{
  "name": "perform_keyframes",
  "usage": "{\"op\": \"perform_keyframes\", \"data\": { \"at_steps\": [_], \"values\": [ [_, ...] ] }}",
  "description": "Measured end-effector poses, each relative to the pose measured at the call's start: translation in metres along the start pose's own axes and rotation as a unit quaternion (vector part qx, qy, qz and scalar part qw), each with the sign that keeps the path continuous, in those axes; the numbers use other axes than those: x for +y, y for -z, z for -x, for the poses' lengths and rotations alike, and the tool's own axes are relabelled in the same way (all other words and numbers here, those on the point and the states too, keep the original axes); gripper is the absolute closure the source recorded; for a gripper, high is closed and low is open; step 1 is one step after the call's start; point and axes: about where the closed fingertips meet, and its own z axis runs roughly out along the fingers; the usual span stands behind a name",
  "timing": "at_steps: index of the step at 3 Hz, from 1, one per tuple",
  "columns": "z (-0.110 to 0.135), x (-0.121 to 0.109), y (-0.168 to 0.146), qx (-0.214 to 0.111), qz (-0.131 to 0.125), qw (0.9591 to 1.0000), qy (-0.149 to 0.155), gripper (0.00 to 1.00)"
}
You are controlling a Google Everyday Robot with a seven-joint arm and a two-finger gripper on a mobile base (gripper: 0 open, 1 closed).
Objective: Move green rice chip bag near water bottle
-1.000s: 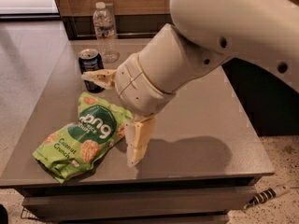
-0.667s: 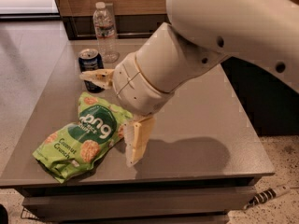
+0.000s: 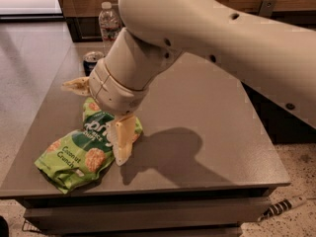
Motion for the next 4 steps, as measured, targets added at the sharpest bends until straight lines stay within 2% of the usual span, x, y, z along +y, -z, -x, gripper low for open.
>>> {"op": "perform_keyframes", "data": {
  "at_steps": [1, 2, 3, 4],
  "values": [
    [0.003, -0.005, -0.03, 0.017, 0.03, 0.9992, 0.022, 0.0],
    [0.011, 0.008, -0.041, 0.048, 0.047, 0.9975, 0.02, 0.0],
    [0.019, 0.018, -0.063, 0.057, 0.058, 0.9965, 0.019, 0.0],
    [0.025, 0.012, -0.096, 0.048, 0.062, 0.9965, 0.03, 0.03]
  ]
}}
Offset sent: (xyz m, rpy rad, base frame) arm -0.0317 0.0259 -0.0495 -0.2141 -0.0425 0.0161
